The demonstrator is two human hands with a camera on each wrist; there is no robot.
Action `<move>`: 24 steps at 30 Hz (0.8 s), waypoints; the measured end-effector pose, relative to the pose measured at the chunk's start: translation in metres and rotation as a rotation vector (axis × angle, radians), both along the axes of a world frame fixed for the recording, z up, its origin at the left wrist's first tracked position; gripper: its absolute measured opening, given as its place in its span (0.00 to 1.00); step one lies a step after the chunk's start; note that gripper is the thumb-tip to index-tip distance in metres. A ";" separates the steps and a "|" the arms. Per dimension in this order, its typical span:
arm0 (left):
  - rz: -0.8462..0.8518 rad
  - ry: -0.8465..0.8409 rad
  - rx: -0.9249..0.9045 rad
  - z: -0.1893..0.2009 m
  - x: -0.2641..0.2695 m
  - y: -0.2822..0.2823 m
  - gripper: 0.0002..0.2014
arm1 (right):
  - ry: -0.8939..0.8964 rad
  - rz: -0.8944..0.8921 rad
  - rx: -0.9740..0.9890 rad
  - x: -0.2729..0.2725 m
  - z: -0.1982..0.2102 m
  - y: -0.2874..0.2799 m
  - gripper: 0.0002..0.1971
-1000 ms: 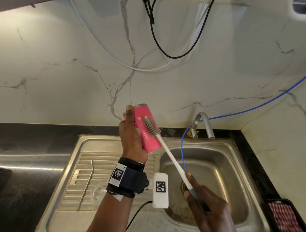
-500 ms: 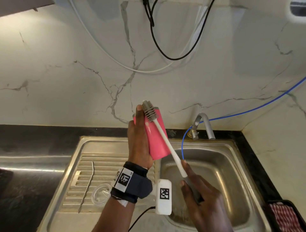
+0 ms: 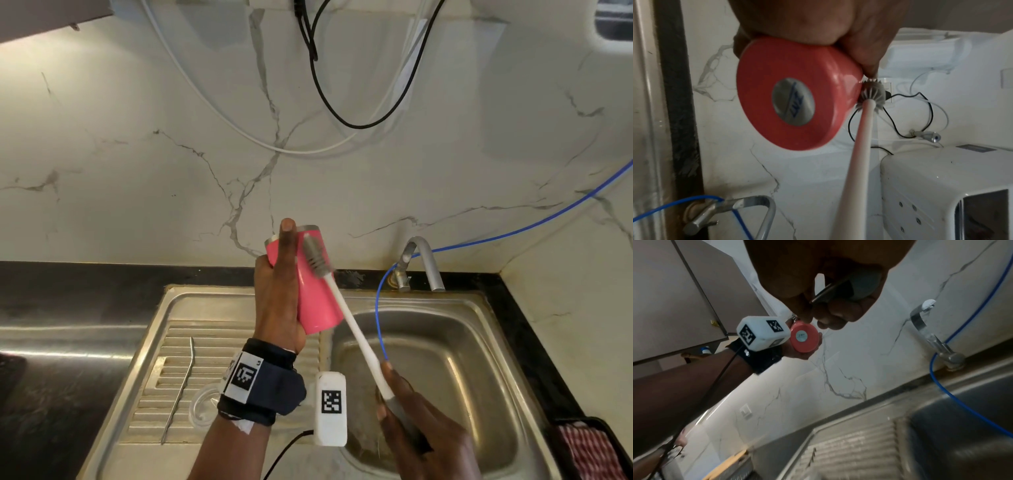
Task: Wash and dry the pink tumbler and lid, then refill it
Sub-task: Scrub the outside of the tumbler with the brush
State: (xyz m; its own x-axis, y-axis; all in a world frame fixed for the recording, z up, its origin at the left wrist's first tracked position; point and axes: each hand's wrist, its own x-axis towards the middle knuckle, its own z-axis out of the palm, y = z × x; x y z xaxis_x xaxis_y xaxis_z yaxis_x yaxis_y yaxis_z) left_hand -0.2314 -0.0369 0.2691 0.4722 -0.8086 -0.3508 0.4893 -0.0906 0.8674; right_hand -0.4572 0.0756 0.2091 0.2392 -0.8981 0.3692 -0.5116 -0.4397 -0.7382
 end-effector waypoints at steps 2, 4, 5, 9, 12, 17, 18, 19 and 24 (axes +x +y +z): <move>-0.010 0.014 -0.007 0.000 0.003 0.002 0.50 | 0.001 0.017 0.044 -0.006 -0.002 0.012 0.36; -0.034 0.017 0.005 -0.001 -0.002 0.006 0.45 | -0.010 0.003 0.062 -0.004 0.002 0.009 0.36; -0.050 0.007 0.018 -0.002 -0.006 0.008 0.45 | -0.017 -0.017 0.056 -0.002 0.004 0.004 0.34; -0.122 0.013 0.013 0.000 -0.017 0.009 0.41 | -0.049 -0.048 0.051 0.004 0.006 -0.012 0.32; -0.102 0.039 -0.025 0.007 -0.009 0.003 0.34 | -0.031 -0.012 0.068 -0.006 -0.001 -0.004 0.36; -0.074 0.038 -0.047 0.009 -0.010 -0.004 0.37 | -0.007 -0.019 0.038 -0.008 0.004 -0.012 0.36; -0.082 0.039 -0.040 0.007 -0.015 -0.005 0.40 | -0.015 -0.038 0.020 -0.003 0.007 -0.019 0.35; -0.091 0.038 -0.030 0.005 -0.019 -0.005 0.42 | -0.028 -0.051 0.005 0.002 0.009 -0.026 0.35; -0.046 0.038 -0.024 0.003 -0.014 -0.006 0.47 | -0.025 -0.024 0.021 -0.001 0.000 -0.020 0.37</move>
